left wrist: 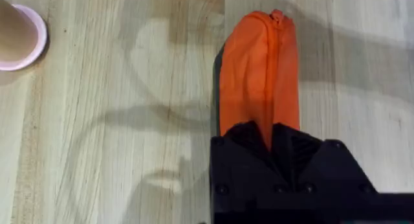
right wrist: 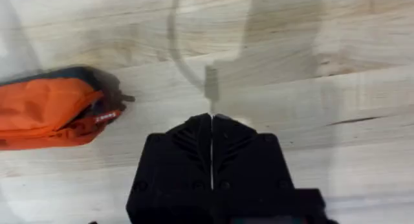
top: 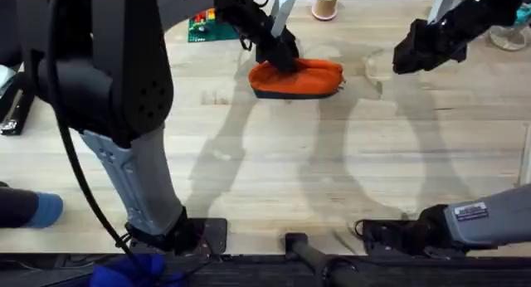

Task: Unzip the bag, pick up the pens from the table one at a time and place them inside, then zip the bag closed.

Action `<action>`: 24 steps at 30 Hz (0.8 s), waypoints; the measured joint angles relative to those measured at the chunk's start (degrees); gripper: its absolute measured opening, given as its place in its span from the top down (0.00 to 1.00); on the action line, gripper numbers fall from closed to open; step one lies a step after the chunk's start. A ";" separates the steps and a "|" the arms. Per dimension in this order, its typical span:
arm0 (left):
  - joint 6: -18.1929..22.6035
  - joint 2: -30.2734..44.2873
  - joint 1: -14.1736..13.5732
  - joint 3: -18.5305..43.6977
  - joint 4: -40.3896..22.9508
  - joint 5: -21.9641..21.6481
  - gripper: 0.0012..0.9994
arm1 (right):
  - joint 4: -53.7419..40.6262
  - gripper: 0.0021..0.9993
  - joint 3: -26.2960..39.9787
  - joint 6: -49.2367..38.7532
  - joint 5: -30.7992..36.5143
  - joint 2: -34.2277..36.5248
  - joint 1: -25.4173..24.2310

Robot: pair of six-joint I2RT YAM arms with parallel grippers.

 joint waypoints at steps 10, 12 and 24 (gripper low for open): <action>0.00 -1.20 -0.18 0.00 -0.13 -1.84 0.95 | -3.62 0.04 0.62 0.40 -1.94 0.00 0.02; 0.01 -2.26 -0.33 0.00 -0.50 -3.20 0.85 | -4.44 0.03 1.77 0.41 -1.96 -0.02 0.02; -8.02 -14.00 0.15 0.42 -3.56 -11.69 0.01 | -8.46 0.00 9.38 0.42 -1.98 -4.83 0.14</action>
